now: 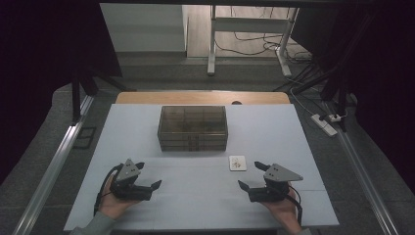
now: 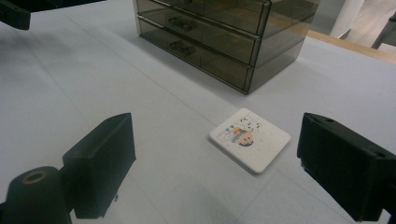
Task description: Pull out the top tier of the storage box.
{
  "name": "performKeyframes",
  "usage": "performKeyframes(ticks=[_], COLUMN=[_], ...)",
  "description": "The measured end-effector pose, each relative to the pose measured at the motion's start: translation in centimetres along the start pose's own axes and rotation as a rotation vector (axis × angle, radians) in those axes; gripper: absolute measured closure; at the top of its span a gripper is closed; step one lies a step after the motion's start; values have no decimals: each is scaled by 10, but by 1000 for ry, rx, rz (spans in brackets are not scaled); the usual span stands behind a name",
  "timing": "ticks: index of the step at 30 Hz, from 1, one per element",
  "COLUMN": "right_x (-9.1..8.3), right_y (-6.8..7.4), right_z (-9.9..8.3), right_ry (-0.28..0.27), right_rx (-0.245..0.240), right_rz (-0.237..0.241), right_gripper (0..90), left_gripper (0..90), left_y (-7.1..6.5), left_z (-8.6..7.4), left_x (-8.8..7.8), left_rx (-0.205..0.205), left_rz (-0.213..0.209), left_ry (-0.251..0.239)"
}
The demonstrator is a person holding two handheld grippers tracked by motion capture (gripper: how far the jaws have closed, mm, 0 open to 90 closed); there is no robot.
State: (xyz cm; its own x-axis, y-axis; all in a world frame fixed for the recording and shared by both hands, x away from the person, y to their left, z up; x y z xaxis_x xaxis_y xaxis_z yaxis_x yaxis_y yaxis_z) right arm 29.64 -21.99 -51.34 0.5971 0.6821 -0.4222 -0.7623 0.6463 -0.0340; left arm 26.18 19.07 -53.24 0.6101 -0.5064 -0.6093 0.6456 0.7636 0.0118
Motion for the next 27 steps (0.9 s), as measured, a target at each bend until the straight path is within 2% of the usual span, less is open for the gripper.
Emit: performKeyframes(ticks=[8,18,27], right_x=[7,21,27], right_y=[3,16,22], right_z=[1,4,5], right_ry=[4,26,25], right_rx=[0,-44,-46], right_rz=[7,15,23], right_gripper=[121,124,127], left_gripper=[102,104,104], left_y=[1,2,1], left_z=[-1,-1,-2], left_x=[2,2,3], left_rx=[1,4,7], left_rz=[9,16,14], left_ry=[14,14,21])
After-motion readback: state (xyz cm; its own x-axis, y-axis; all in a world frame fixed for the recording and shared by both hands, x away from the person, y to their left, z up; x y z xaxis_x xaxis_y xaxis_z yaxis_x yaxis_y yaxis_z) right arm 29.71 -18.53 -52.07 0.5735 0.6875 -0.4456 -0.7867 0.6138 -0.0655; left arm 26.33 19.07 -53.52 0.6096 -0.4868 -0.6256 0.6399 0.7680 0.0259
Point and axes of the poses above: each handheld gripper's, and its own axes: x roughly forward along the jaws, z roughly out of its top, y roughly to its left, the point moved 3 cm from there along x, roughly forward along the jaws, and after that the axes turned 2 degrees about x, right-handed, at the moved point
